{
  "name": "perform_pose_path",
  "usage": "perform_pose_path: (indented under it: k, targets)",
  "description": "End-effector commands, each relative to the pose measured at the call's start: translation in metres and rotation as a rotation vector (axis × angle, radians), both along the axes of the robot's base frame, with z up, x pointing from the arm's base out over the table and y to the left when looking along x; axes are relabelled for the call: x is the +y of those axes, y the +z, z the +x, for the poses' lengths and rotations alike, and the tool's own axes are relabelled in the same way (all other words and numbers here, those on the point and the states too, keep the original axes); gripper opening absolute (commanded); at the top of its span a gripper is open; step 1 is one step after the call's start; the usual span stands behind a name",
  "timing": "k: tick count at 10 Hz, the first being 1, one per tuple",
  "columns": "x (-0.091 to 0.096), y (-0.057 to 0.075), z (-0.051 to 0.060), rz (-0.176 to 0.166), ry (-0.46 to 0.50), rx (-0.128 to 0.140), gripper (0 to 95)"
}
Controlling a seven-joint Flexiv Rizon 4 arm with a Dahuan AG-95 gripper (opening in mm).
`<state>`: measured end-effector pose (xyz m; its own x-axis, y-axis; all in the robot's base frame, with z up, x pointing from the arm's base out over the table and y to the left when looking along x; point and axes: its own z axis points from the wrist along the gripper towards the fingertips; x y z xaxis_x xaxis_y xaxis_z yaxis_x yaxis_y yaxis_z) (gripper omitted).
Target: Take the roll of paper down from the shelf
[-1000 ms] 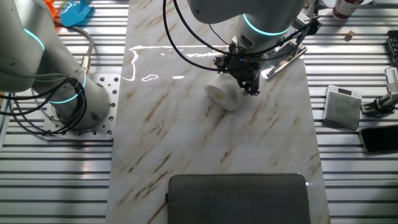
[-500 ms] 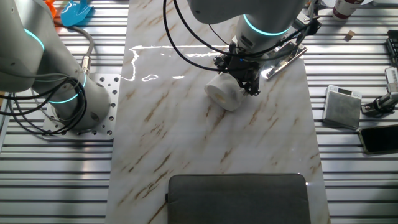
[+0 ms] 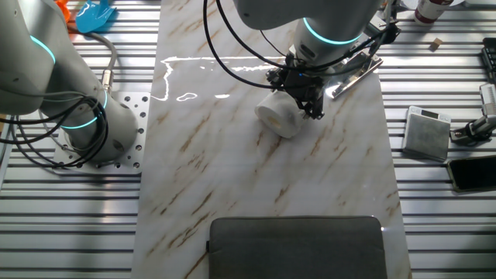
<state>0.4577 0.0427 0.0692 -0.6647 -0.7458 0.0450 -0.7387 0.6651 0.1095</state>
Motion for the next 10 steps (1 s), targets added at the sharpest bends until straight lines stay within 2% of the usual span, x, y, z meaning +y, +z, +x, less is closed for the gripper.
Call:
perform_pose_path:
  k: [1,6,7,10]
  targets:
    - [0.0,0.0,0.0,0.0,0.0,0.0,95.0]
    - [0.0,0.0,0.0,0.0,0.0,0.0,95.0]
    - [-0.008,0.051,0.007,0.007,0.007,0.007,95.0]
    - [-0.008,0.051,0.007,0.007,0.007,0.007,95.0]
